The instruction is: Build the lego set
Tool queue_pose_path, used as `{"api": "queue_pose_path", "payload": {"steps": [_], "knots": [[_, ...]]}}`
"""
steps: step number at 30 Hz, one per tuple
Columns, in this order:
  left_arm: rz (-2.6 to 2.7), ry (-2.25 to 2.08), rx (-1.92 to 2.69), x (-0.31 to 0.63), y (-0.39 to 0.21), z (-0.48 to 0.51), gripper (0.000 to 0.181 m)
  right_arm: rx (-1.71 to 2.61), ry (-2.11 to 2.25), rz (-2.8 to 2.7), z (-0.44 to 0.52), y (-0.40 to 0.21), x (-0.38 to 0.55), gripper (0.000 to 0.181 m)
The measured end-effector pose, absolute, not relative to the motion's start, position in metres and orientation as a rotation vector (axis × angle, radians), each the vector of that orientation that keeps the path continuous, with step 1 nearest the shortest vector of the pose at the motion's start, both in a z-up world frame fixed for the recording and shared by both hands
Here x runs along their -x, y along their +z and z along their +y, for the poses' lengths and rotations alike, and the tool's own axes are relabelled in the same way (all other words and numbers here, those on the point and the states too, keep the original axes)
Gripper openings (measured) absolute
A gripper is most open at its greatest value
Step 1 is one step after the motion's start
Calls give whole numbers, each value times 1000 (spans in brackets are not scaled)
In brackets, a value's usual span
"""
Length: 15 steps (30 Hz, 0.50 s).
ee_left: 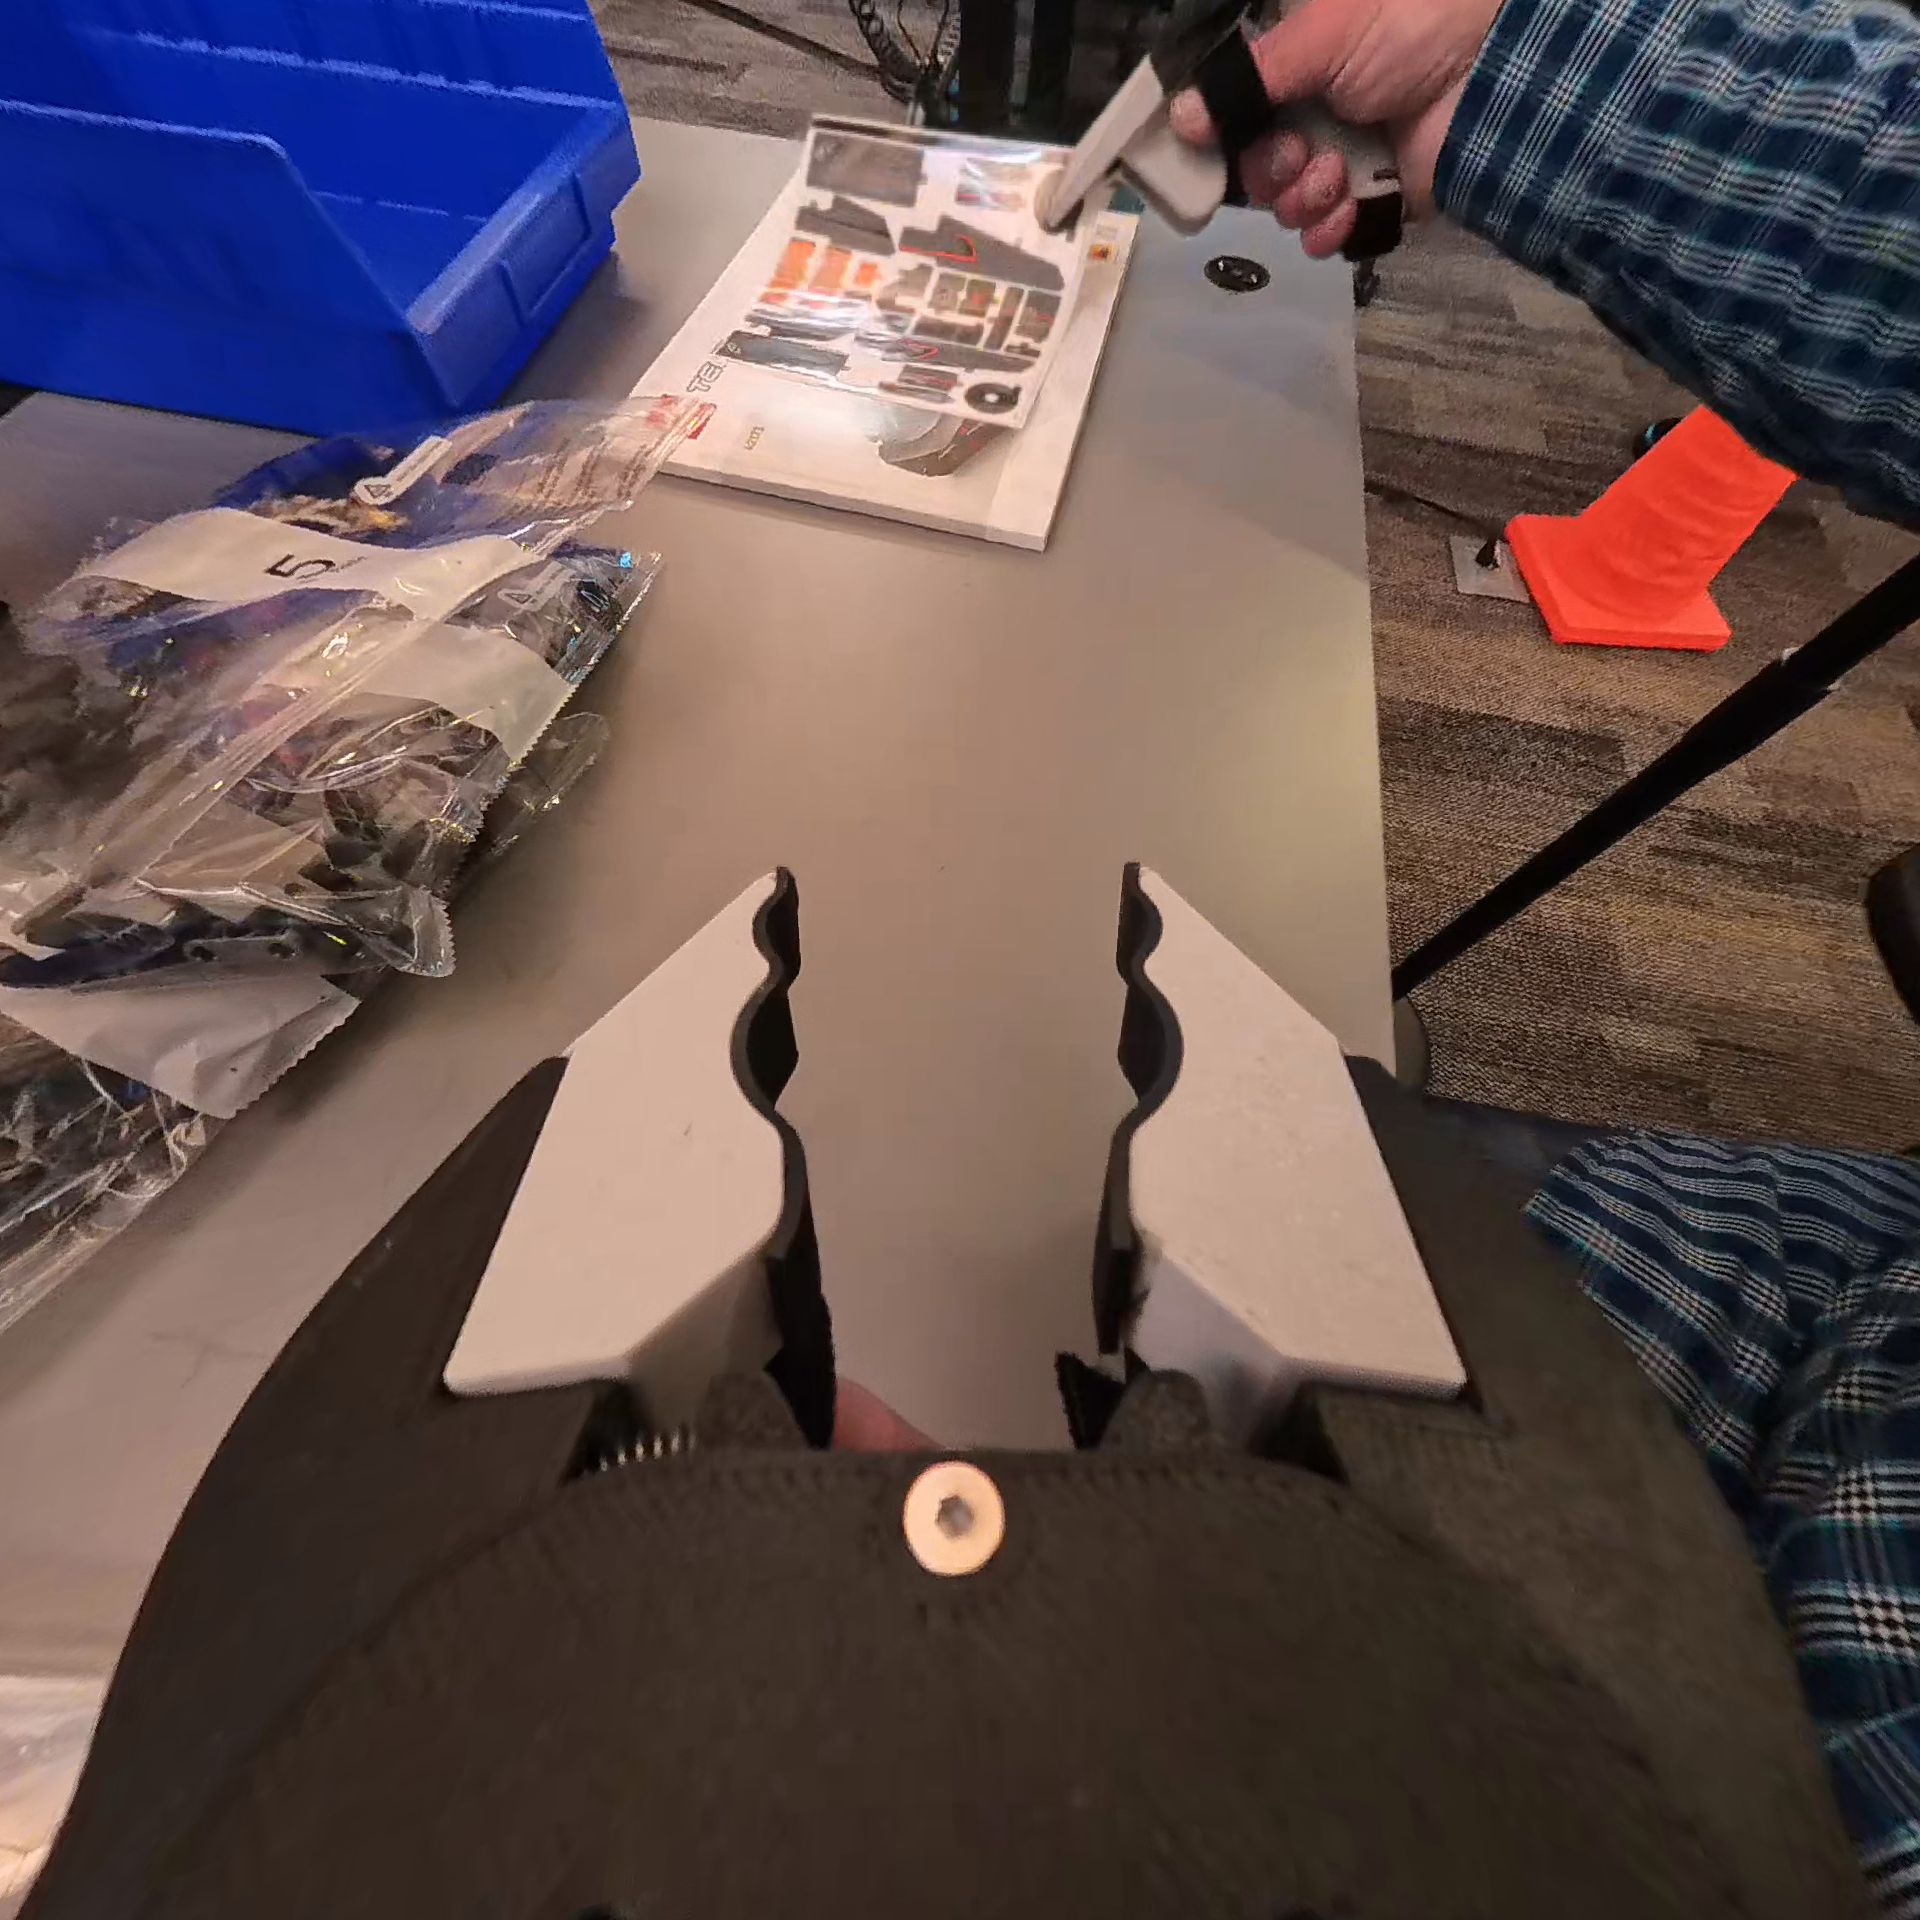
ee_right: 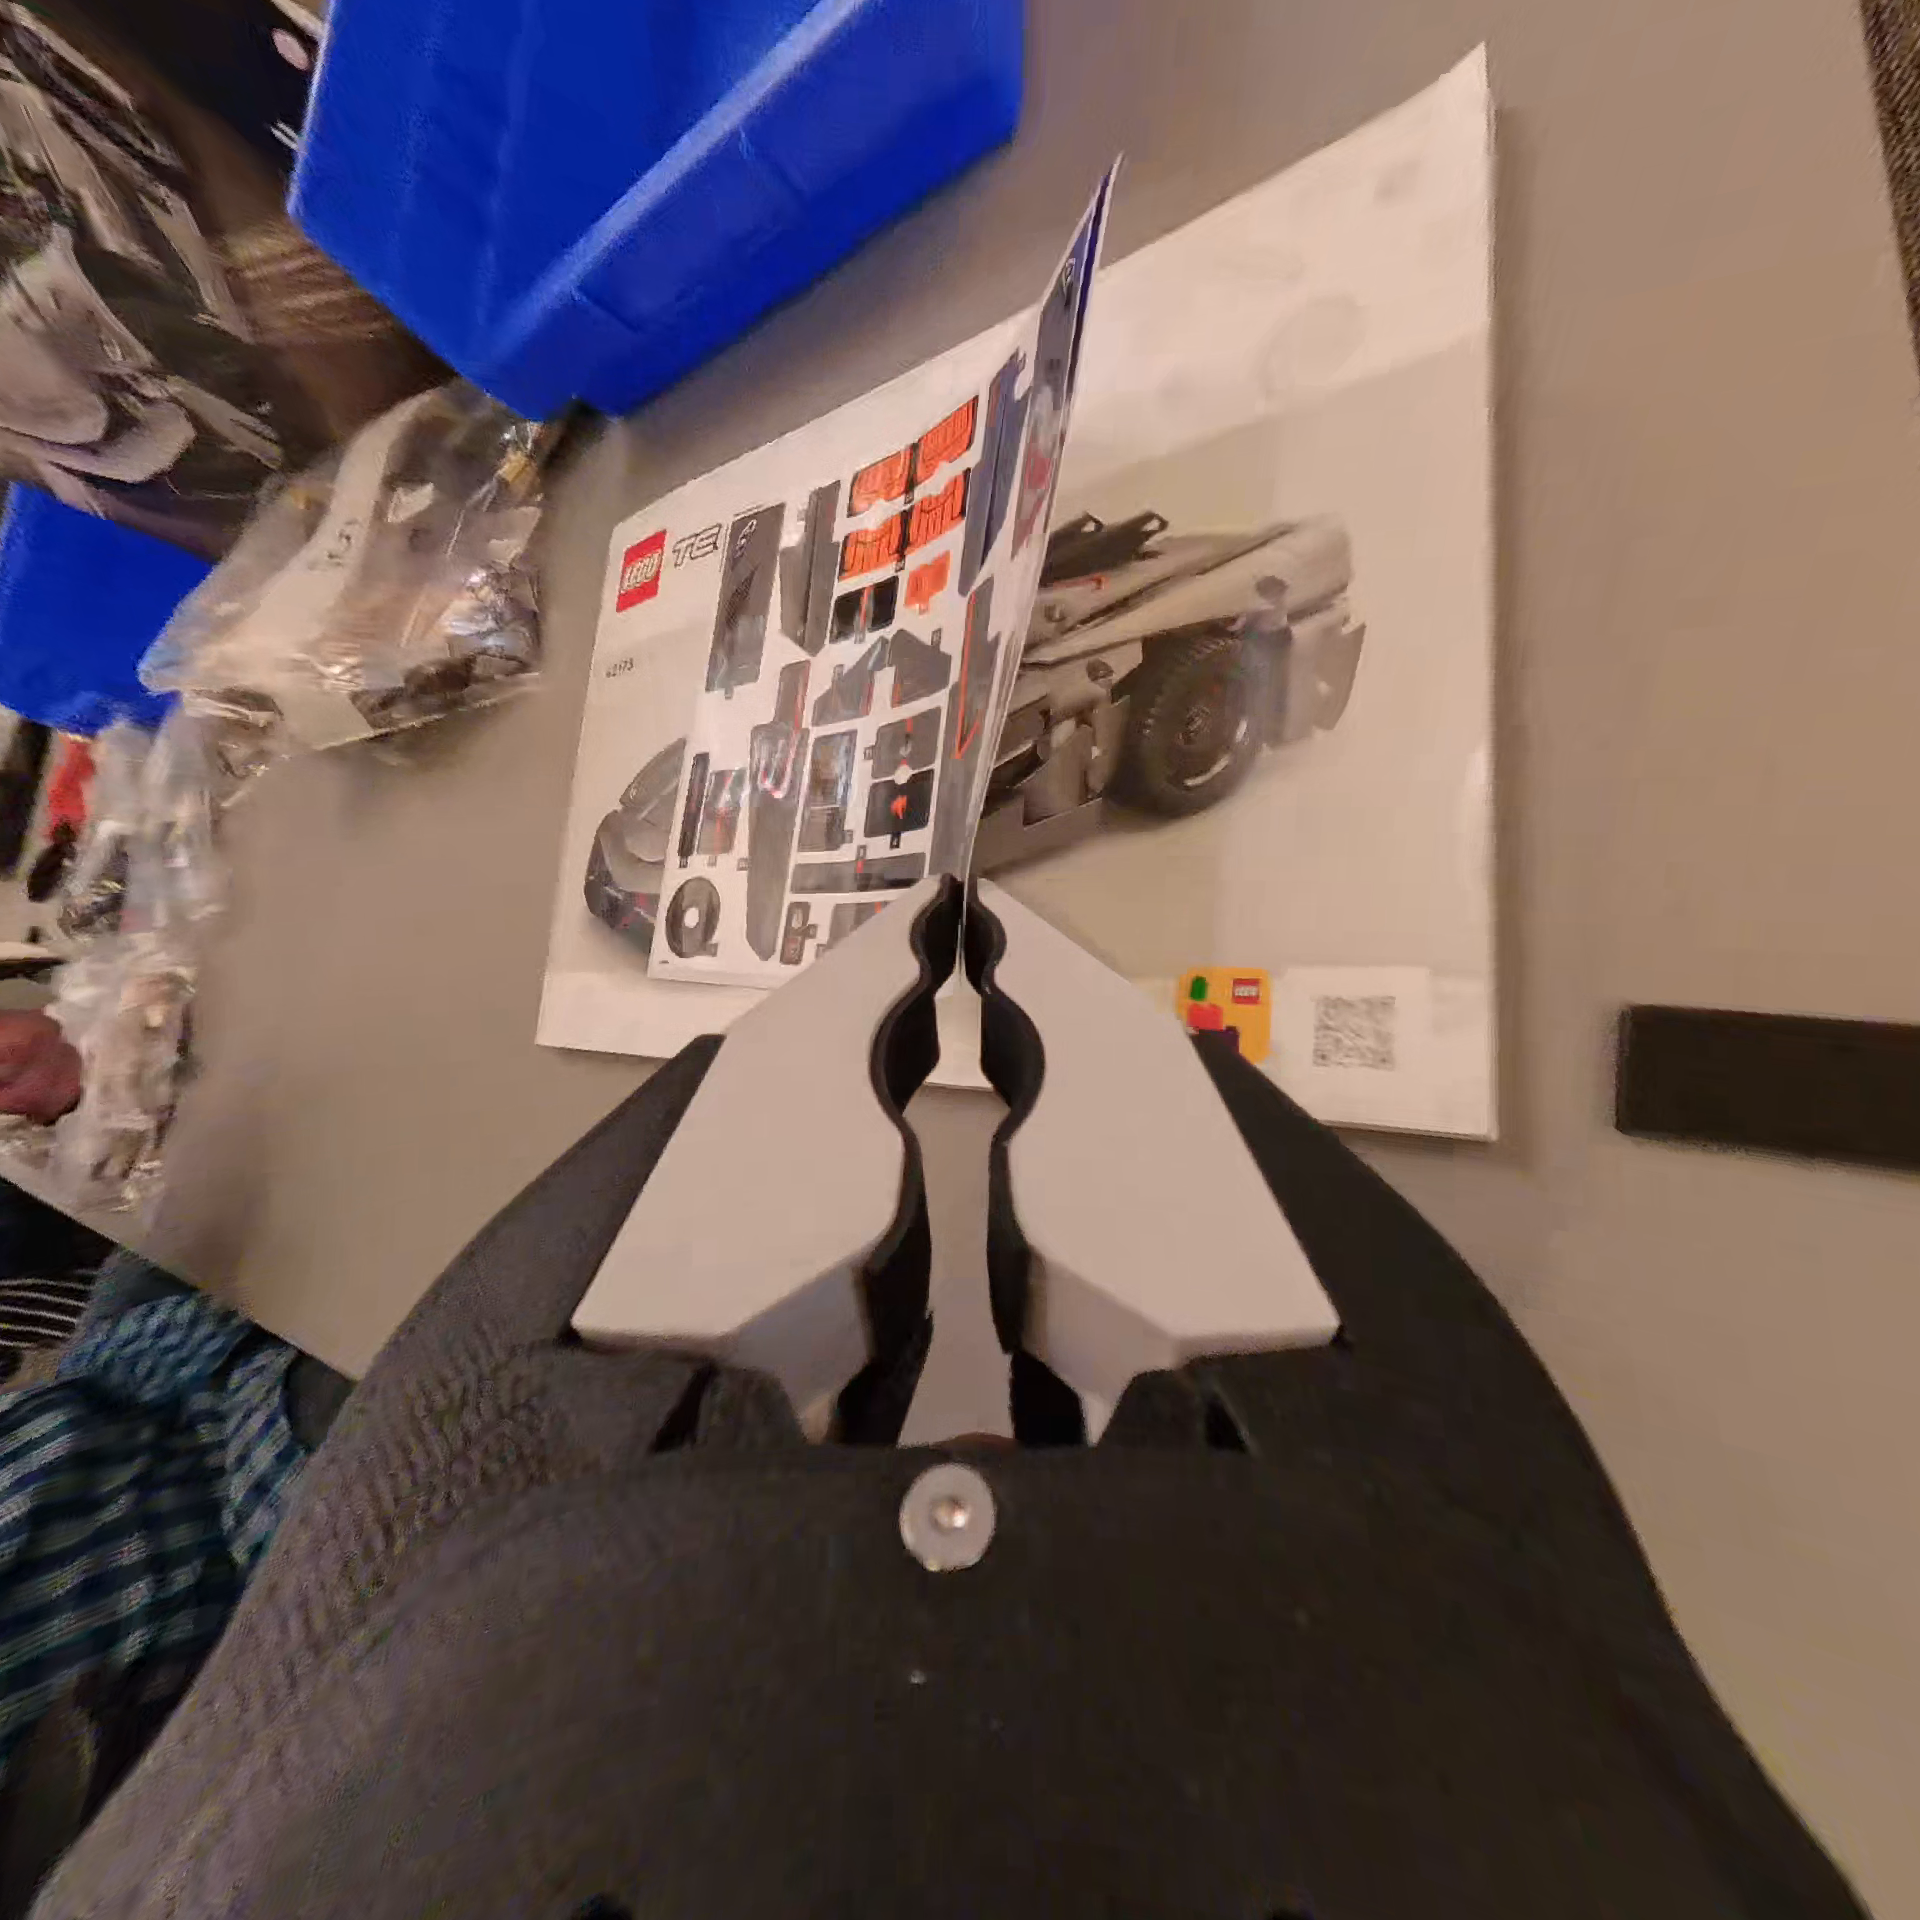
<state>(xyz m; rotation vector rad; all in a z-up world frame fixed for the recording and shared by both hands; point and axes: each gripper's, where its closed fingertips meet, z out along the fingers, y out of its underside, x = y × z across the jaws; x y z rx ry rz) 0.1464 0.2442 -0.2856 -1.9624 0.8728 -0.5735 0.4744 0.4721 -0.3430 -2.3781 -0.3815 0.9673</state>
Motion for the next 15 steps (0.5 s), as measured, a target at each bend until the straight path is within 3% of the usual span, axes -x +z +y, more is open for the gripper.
{"api": "queue_pose_path", "payload": {"steps": [2,3,7,11,15], "knots": [[883,-564,1972,-146,-287,247,60,2388,909,-347,475,-349,-479,8],[889,-554,1978,-145,-288,248,60,2412,849,-327,477,-354,-484,29],[932,-455,1990,-135,-287,256,64,2407,779,-303,477,-348,-491,65],[932,-276,1993,-106,-278,277,68,2261,605,-390,475,-305,-492,72],[990,-1,1968,-71,-273,315,69,2061,444,-848,451,-266,-405,77]]}}
